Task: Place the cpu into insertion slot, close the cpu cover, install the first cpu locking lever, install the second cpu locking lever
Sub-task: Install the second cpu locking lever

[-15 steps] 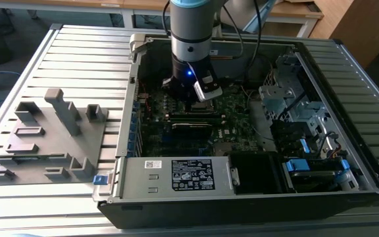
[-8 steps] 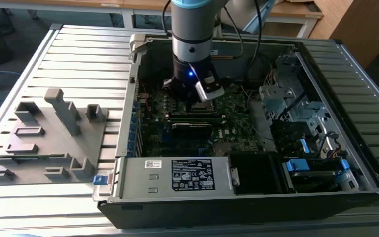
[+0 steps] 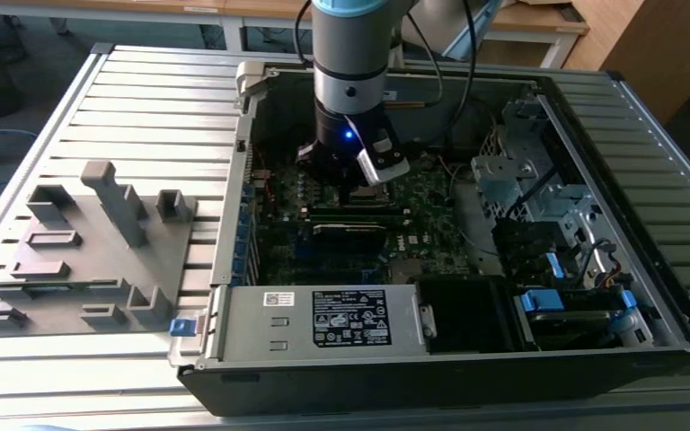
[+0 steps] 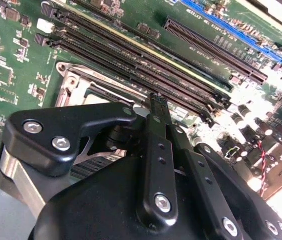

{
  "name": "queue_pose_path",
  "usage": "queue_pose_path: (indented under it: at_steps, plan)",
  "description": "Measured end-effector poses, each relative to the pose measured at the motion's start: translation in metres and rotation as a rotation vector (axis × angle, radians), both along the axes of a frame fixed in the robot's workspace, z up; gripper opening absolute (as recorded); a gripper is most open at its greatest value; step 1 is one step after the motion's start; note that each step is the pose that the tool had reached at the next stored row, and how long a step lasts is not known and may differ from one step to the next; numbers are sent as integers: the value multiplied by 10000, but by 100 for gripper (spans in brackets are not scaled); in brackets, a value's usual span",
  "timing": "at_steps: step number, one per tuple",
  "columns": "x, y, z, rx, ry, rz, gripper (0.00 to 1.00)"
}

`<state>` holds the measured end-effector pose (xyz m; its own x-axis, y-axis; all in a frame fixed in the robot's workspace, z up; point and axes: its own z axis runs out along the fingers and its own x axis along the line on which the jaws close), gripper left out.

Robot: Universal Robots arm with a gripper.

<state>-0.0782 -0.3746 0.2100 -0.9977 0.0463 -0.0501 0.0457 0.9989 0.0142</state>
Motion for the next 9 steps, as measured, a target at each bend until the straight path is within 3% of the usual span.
queue_pose_path:
  at_steps: [5, 9]
  plan:
    - [0, -7, 0, 0, 0, 30, 11]
    - [0, -14, 3, 49, 2, 34, 11]
